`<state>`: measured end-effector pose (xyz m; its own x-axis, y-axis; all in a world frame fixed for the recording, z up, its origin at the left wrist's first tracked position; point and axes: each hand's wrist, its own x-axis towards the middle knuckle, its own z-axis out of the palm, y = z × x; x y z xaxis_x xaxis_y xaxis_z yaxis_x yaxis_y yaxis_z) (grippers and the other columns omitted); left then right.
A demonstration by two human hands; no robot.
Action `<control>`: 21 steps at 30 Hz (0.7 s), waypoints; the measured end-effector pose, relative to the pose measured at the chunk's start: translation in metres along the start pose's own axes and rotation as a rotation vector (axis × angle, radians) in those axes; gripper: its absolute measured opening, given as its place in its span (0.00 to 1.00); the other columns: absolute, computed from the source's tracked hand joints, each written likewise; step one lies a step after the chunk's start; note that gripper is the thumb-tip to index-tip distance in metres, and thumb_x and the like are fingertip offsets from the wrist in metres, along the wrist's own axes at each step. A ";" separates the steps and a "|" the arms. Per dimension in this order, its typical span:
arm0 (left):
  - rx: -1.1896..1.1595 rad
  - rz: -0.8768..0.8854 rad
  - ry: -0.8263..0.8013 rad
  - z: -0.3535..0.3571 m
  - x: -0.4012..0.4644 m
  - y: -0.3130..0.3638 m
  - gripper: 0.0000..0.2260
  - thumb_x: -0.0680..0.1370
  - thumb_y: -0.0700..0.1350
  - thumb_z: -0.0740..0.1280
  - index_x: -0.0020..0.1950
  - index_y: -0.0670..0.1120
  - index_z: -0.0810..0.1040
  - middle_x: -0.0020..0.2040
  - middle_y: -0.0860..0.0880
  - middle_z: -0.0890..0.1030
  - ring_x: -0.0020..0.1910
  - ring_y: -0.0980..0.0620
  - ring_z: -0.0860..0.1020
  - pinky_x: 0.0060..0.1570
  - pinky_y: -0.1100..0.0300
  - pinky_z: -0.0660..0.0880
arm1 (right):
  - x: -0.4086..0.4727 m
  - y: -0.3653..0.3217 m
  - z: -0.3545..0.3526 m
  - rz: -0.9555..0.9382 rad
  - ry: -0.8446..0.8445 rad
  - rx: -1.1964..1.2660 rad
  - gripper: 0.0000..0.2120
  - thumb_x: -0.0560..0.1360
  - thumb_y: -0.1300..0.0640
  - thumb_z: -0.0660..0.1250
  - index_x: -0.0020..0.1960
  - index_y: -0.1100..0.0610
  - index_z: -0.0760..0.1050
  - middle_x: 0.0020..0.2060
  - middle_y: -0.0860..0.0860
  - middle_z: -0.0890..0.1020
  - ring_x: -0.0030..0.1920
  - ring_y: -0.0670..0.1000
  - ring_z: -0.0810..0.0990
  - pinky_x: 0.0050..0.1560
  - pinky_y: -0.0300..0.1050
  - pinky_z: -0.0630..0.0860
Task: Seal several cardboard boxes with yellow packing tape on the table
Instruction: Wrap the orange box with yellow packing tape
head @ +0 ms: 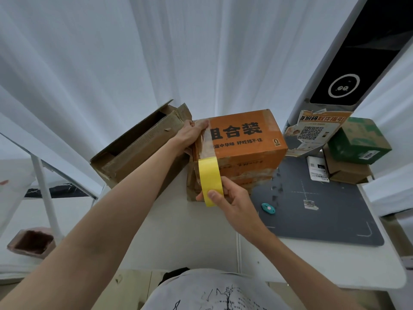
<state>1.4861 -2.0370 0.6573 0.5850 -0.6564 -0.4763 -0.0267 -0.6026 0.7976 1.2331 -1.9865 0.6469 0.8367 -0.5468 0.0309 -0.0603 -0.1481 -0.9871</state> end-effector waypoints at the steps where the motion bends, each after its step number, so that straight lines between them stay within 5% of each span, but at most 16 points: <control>1: 0.002 -0.002 -0.004 0.000 -0.001 0.001 0.36 0.79 0.68 0.60 0.78 0.48 0.56 0.66 0.41 0.73 0.56 0.41 0.77 0.34 0.53 0.74 | 0.001 0.000 -0.001 -0.004 0.000 0.004 0.11 0.82 0.52 0.65 0.63 0.53 0.75 0.50 0.50 0.87 0.55 0.52 0.84 0.57 0.53 0.80; 10: 0.009 0.013 -0.032 -0.002 -0.001 -0.001 0.36 0.79 0.69 0.61 0.78 0.48 0.57 0.66 0.41 0.73 0.59 0.41 0.77 0.34 0.53 0.76 | -0.006 0.003 0.007 -0.044 0.042 0.002 0.15 0.79 0.44 0.63 0.60 0.50 0.76 0.47 0.47 0.87 0.52 0.51 0.84 0.52 0.47 0.81; 16: 0.000 0.028 0.003 0.000 0.002 -0.003 0.36 0.78 0.71 0.59 0.77 0.50 0.57 0.65 0.41 0.75 0.59 0.40 0.79 0.35 0.52 0.77 | -0.010 0.021 0.008 0.080 -0.032 -0.008 0.10 0.82 0.52 0.66 0.62 0.52 0.75 0.48 0.48 0.87 0.52 0.50 0.85 0.52 0.47 0.82; 21: 0.261 0.209 0.295 0.013 -0.006 -0.001 0.26 0.81 0.66 0.57 0.73 0.53 0.60 0.69 0.40 0.71 0.63 0.35 0.75 0.56 0.45 0.72 | 0.014 0.028 0.006 0.190 -0.132 0.095 0.13 0.82 0.62 0.66 0.64 0.52 0.73 0.55 0.54 0.85 0.58 0.48 0.84 0.59 0.44 0.79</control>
<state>1.4724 -2.0384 0.6546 0.7506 -0.6415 -0.1587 -0.3502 -0.5898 0.7277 1.2461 -1.9933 0.6186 0.8797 -0.4437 -0.1711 -0.1769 0.0287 -0.9838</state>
